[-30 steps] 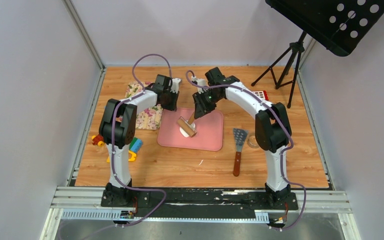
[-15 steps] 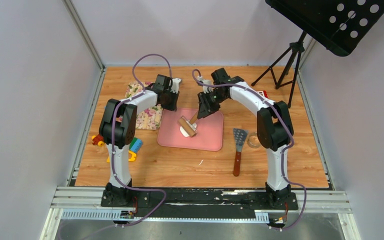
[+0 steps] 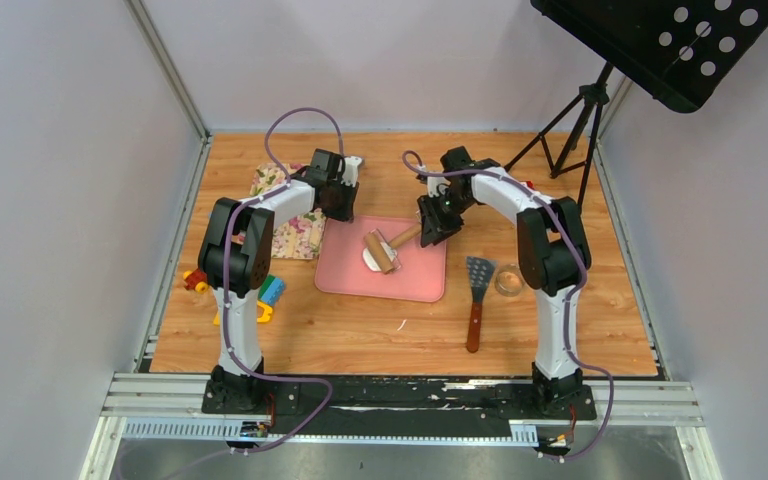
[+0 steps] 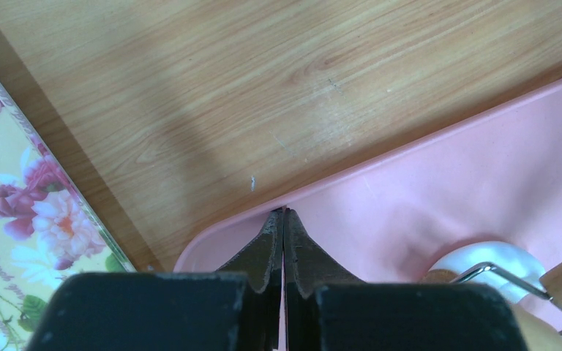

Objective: Roll out the dumpling wrappers from the dough
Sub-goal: Flatten out the dough on the work surface.

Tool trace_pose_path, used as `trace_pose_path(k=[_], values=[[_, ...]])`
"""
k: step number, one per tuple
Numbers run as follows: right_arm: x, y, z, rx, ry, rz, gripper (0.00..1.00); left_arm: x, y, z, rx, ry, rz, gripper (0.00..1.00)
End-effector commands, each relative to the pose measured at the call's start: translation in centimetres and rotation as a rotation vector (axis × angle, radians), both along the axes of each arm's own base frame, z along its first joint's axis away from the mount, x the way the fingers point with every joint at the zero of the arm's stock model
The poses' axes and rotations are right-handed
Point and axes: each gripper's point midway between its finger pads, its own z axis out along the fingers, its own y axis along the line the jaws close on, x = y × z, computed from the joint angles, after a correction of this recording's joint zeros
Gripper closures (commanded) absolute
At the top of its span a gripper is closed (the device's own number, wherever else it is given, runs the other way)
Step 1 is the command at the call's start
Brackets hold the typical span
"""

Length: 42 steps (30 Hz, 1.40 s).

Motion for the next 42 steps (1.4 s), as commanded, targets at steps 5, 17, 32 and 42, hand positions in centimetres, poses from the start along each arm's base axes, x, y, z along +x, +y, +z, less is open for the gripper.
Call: trace_pose_path(k=[5, 17, 32, 42], values=[[2.0, -4.2, -1.3, -0.209, -0.112, 0.0, 1.0, -0.3, 0.8, -1.1, 0.039, 0.023, 0.023, 1.0], [3.2, -3.5, 2.5, -0.165, -0.206, 0.027, 1.0, -0.2, 0.8, -1.0, 0.039, 0.022, 0.024, 1.0], [-0.7, 1.9, 11.2, 0.166, -0.285, 0.272, 1.0, 0.7, -0.5, 3.7, -0.036, -0.069, -0.036, 0.86], [-1.8, 3.3, 15.6, 0.258, -0.361, 0.315, 1.0, 0.4, -2.2, 10.5, -0.142, -0.179, -0.121, 0.62]])
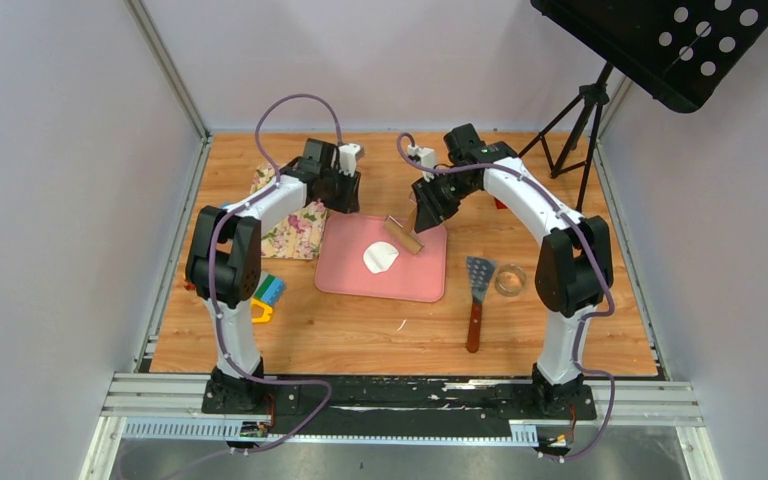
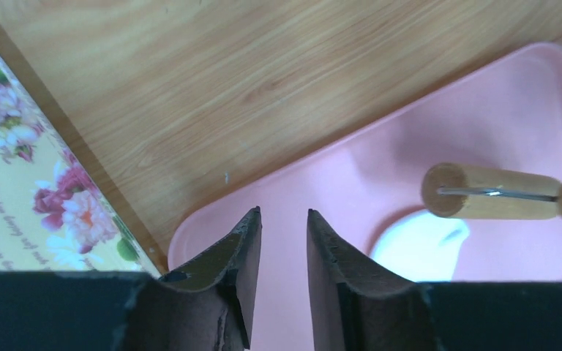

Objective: Roll out the dumpling wrappers from the dough
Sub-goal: Flatten out the dough on the work surface.

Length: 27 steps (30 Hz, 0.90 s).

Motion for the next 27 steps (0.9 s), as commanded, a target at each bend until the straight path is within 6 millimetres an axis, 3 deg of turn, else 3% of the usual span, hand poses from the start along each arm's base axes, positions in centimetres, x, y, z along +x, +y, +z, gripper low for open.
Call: trace_pose_path(k=[1, 7, 10, 15, 20, 27], values=[[0.1, 1.4, 6.1, 0.102, -0.15, 0.054, 1.0, 0.6, -1.4, 6.7, -0.086, -0.131, -0.074, 0.59], [-0.2, 1.3, 6.1, 0.055, -0.184, 0.063, 1.0, -1.2, -3.9, 10.6, -0.208, -0.236, -0.281, 0.38], [-1.4, 1.9, 7.9, 0.122, -0.192, 0.11, 1.0, -2.9, -5.4, 12.8, -0.306, -0.292, -0.399, 0.31], [-4.1, 2.8, 10.8, 0.252, -0.18, 0.201, 1.0, -5.6, -7.2, 15.2, -0.444, -0.305, -0.578, 0.31], [-5.6, 3.2, 12.3, 0.333, -0.161, 0.251, 1.0, -8.6, -7.8, 15.2, -0.5, -0.283, -0.725, 0.34], [-5.8, 3.1, 13.0, 0.372, -0.142, 0.265, 1.0, -11.6, -8.0, 16.1, -0.585, -0.252, -0.846, 0.4]])
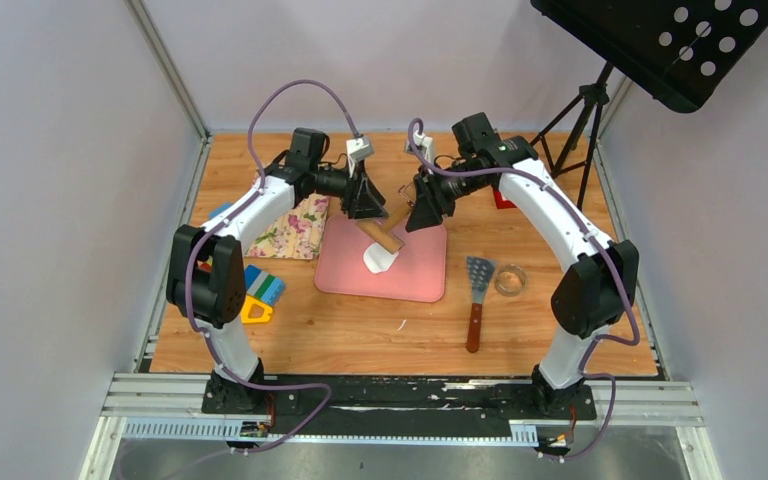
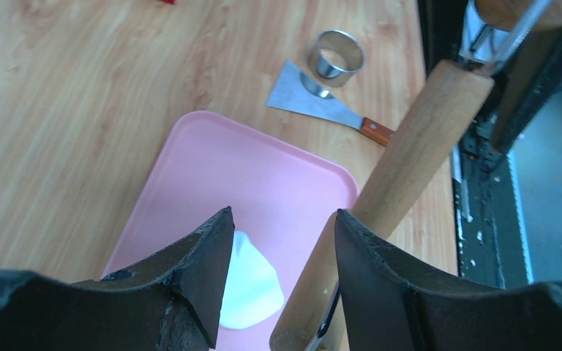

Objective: Roll out the dumpling wrappers from the dough
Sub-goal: Flatten out the dough on the work surface.

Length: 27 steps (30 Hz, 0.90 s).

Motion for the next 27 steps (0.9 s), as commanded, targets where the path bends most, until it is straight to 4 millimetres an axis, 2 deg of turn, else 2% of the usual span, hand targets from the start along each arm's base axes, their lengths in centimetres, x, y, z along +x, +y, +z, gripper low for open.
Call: trace_pose_path(k=[1, 11, 15, 18, 19, 23, 26, 27], values=[[0.0, 0.3, 3.4, 0.106, -0.07, 0.05, 1.0, -3.3, -0.4, 3.2, -0.093, -0.041, -0.142, 0.39], [-0.5, -0.6, 2.5, 0.124, -0.011, 0.086, 1.0, -5.4, -0.2, 4.5, -0.145, -0.026, -0.228, 0.35], [-0.6, -0.5, 3.6, 0.152, -0.014, 0.099, 1.0, -5.8, -0.1, 3.1, -0.089, -0.045, -0.261, 0.36], [-0.6, -0.6, 4.3, 0.171, -0.008, 0.1, 1.0, -7.6, 0.3, 1.7, -0.016, -0.02, -0.332, 0.39], [-0.6, -0.6, 4.5, 0.177, -0.006, 0.103, 1.0, -8.0, 0.4, 1.6, -0.013, -0.013, -0.352, 0.42], [-0.5, -0.4, 4.8, 0.186, 0.006, 0.103, 1.0, -8.6, 0.6, 1.6, -0.017, 0.012, -0.405, 0.63], [-0.5, -0.4, 4.9, 0.19, 0.011, 0.102, 1.0, -8.7, 0.6, 1.6, -0.026, 0.012, -0.423, 0.96], [-0.4, -0.3, 4.9, 0.188, 0.01, 0.101, 1.0, -8.8, 0.6, 1.6, -0.027, 0.015, -0.424, 1.0]])
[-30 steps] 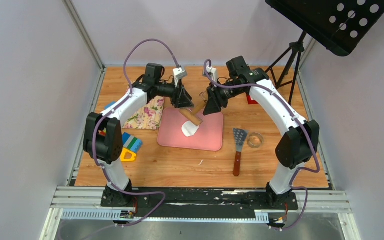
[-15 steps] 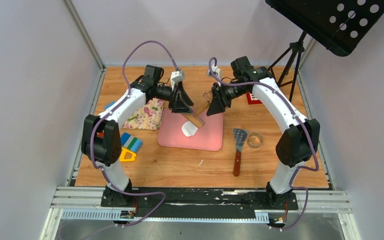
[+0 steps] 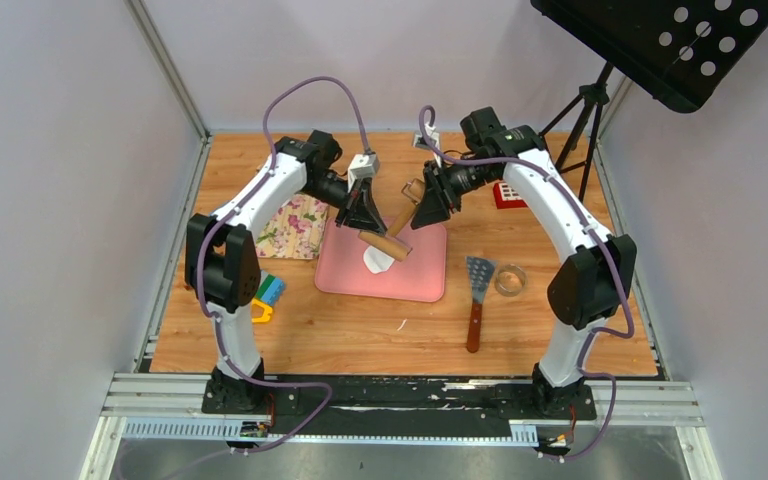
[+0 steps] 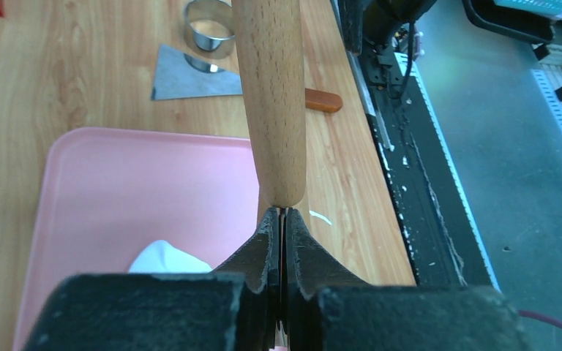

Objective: Roll out the dumpling wrappers from the dough
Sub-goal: Flatten out the dough on the work surface.

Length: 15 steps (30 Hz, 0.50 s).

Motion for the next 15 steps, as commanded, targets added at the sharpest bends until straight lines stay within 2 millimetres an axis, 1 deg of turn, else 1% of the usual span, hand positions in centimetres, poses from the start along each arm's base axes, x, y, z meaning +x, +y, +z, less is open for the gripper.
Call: trace_pose_path(k=[1, 3, 4, 6, 7, 10, 12, 13, 15], values=[[0.2, 0.7, 3.0, 0.1, -0.061, 0.034, 1.0, -1.8, 0.6, 0.3, -0.005, 0.023, -0.055, 1.0], [0.3, 0.8, 3.1, 0.104, -0.052, 0.031, 1.0, -1.7, 0.5, 0.2, -0.007, 0.026, -0.05, 1.0], [0.3, 0.9, 3.2, 0.11, -0.049, 0.03, 0.97, -1.6, 0.4, 0.2, -0.007, 0.03, -0.045, 1.0], [0.6, 1.2, 3.4, 0.127, -0.051, 0.027, 0.86, -1.5, 0.4, 0.1, -0.009, 0.039, -0.035, 1.0], [0.7, 1.3, 3.5, 0.135, -0.054, 0.026, 0.77, -1.5, 0.3, 0.1, -0.01, 0.04, -0.033, 1.0], [1.3, 1.7, 3.3, 0.147, -0.06, 0.013, 0.65, -1.6, 0.3, 0.0, -0.016, 0.053, -0.028, 1.0], [1.8, 2.1, 2.6, 0.137, -0.066, 0.002, 0.63, -1.7, 0.2, 0.0, -0.024, 0.064, -0.029, 1.0], [1.9, 2.4, 2.3, 0.131, -0.078, -0.002, 0.6, -1.8, 0.2, 0.1, -0.028, 0.069, -0.03, 1.0], [2.3, 2.7, 1.9, 0.113, -0.124, -0.013, 0.58, -1.9, 0.2, 0.0, -0.033, 0.077, -0.033, 1.0]])
